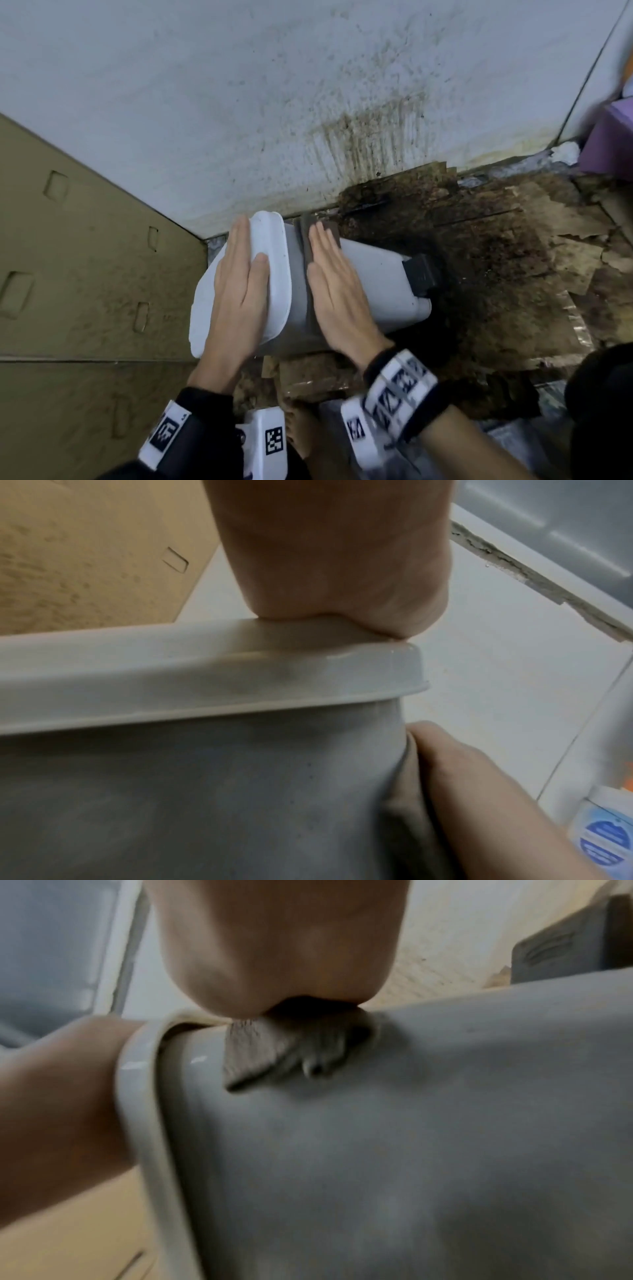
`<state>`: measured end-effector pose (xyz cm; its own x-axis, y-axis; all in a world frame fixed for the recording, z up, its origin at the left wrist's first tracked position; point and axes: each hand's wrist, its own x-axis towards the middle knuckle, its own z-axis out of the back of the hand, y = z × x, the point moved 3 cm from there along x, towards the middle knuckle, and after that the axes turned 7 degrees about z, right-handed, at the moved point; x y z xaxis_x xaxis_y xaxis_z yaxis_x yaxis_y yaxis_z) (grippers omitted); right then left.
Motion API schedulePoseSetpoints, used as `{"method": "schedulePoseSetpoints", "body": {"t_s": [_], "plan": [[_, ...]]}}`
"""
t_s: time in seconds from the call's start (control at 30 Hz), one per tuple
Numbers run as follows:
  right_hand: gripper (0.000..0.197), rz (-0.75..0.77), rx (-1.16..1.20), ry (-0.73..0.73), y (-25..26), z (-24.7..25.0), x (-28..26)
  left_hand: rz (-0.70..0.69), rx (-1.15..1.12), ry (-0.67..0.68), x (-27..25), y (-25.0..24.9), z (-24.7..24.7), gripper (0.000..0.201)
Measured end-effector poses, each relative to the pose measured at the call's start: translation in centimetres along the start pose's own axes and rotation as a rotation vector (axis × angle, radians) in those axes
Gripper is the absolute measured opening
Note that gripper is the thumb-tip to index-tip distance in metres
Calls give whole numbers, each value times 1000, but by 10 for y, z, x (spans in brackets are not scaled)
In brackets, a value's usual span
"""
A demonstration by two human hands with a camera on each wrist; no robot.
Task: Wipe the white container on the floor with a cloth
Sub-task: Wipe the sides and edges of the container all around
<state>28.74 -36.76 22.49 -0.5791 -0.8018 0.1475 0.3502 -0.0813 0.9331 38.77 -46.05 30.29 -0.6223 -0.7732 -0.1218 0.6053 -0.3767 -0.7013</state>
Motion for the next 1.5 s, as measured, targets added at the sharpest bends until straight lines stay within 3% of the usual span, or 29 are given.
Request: {"method": "schedulePoseSetpoints", "body": {"t_s": [0.1, 0.3, 0.5, 0.7, 0.8, 0.93, 1.13, 1.33, 1.5], "plan": [[56, -31, -14, 24, -8, 5, 31, -11, 8, -28, 4, 0, 1, 65], [55, -4, 30, -44, 0, 0, -41, -19, 23, -39, 12, -8, 2, 65], [55, -144, -44, 63, -39, 13, 40, 14, 1, -48, 6, -1, 6, 66], [55, -60, 9, -48, -23, 1, -44, -17, 1, -66, 11, -3, 9, 55], [55, -48, -26, -62, -51, 6, -22, 19, -5, -78, 10, 3, 12, 53], [54, -196, -48, 19, -95, 26, 21, 28, -5, -86, 8, 4, 13, 53], [53, -88, 24, -135, -78, 9, -75, 7, -36, -100, 12, 4, 16, 63], [59, -208, -88, -76, -117, 28, -10, 31, -38, -113, 13, 6, 15, 65], [56, -217, 3, -133, -100, 20, -62, 2, -23, -123, 19, 6, 20, 60]]}}
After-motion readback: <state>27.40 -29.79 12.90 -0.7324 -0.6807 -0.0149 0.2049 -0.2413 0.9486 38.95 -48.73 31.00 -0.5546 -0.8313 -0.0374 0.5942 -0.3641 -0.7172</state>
